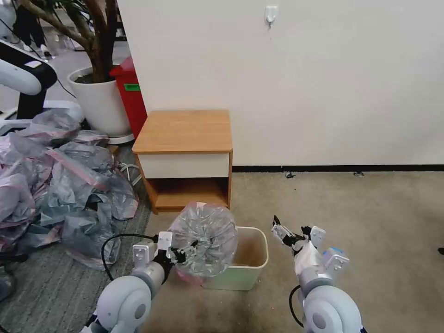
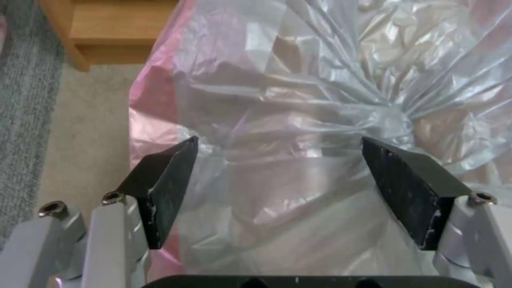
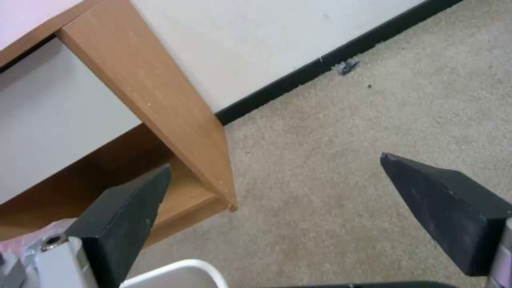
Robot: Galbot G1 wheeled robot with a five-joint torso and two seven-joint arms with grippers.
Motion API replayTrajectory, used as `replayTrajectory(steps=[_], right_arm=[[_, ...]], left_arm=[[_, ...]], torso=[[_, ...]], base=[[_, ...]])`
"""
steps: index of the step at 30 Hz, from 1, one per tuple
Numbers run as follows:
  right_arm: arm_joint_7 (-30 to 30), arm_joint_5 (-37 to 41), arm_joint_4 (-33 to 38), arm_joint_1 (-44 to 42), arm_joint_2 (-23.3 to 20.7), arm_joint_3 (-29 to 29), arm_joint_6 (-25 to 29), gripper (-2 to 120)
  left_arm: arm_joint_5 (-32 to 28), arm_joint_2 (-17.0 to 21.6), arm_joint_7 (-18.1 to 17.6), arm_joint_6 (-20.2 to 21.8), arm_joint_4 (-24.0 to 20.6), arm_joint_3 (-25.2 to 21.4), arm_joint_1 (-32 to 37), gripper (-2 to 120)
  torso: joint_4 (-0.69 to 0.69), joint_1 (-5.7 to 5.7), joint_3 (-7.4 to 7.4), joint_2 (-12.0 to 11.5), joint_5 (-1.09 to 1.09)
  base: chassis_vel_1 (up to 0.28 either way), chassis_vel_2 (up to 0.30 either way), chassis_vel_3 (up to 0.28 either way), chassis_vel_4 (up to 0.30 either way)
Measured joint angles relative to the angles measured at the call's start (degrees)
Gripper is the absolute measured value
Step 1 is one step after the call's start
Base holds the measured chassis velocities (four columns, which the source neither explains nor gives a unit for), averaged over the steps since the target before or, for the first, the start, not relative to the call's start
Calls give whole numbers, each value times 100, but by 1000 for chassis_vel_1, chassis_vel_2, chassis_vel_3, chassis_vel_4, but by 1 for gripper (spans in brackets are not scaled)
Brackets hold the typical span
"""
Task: Pick up the garbage bag from the table and place it over the trash can.
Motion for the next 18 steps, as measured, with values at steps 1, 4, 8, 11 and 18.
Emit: replayTrajectory(steps=[1, 4, 8, 11, 18], right_arm=[[0, 0, -2, 2, 8, 1, 2, 99], [0, 0, -2, 6, 14, 4, 3, 99], [0, 1, -9, 8, 11, 43, 10, 99], [0, 5, -14, -7, 10, 78, 18, 99], [0, 18, -24, -48, 18, 199, 42, 99]], left_arm=[[-16, 6, -48, 37, 21, 32, -49, 75], [-37, 27, -100, 90, 76, 119, -147, 71], [-103, 37, -246, 279, 172, 307, -387, 69], [-236, 56, -398, 349, 218, 413, -542, 69], [-663, 77, -947, 363, 411, 815, -910, 69]], torso=[[0, 0, 0, 0, 0], [0, 0, 0, 0, 0], [0, 0, 0, 0, -1], [0, 0, 0, 0, -1], [0, 0, 0, 0, 0]], base=[[0, 0, 0, 0], [0, 0, 0, 0], [0, 0, 0, 0], [0, 0, 0, 0], [0, 0, 0, 0]])
